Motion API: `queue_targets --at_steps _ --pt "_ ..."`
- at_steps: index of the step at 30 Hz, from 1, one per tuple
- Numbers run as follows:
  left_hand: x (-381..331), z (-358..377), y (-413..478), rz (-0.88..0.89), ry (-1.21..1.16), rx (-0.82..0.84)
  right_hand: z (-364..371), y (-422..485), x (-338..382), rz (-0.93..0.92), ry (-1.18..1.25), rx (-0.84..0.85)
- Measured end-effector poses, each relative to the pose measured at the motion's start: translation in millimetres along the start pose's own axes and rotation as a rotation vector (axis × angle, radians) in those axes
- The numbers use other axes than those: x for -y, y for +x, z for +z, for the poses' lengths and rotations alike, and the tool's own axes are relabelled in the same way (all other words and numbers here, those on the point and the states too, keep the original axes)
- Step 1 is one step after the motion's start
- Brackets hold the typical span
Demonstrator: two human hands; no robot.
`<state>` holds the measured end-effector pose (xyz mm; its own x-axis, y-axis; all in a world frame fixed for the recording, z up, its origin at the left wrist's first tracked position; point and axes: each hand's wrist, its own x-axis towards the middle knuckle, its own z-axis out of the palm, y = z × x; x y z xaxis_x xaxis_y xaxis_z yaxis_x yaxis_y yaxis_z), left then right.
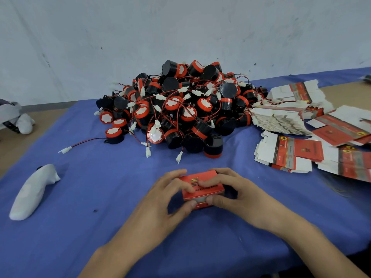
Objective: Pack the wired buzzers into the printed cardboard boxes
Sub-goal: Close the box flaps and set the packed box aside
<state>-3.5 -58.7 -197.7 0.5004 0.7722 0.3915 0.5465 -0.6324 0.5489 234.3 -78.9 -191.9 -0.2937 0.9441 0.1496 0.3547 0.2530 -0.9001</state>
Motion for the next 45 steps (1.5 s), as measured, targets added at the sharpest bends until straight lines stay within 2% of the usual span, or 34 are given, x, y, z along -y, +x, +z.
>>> queue_targets --at_steps 4,8,13,18,26,28,31,35,45 --pt "-4.6 3.4 2.7 -0.112 -0.222 0.015 1.2 -0.4 5.9 0.014 0.027 -0.083" --pt "-25.3 2.8 13.3 -0.195 -0.540 -0.161 12.1 3.0 20.9 -0.057 0.219 -0.264" --pt "-51.9 16.5 24.9 -0.186 -0.734 -0.326 42.5 13.8 38.0 -0.082 0.456 -0.369" --pt "-55.1 13.8 38.1 -0.212 -0.706 -0.456 53.2 29.9 45.7 -0.045 0.585 -0.427" --pt "-50.3 8.6 42.1 -0.262 -0.716 -0.640 67.3 38.6 51.6 -0.075 0.524 -0.393" --pt "-46.2 21.5 50.3 -0.322 -0.688 -0.588 70.7 37.0 62.9 -0.113 0.535 -0.356" --pt "-46.1 40.9 59.7 -0.406 -0.648 -0.365 75.6 30.5 84.8 -0.175 0.588 -0.343" --pt "-50.4 11.8 44.3 -0.286 -0.653 -0.585 66.0 34.1 54.8 -0.052 0.534 -0.420" --pt "-59.0 15.0 41.8 -0.260 -0.685 -0.567 64.6 30.5 54.4 -0.005 0.519 -0.506"
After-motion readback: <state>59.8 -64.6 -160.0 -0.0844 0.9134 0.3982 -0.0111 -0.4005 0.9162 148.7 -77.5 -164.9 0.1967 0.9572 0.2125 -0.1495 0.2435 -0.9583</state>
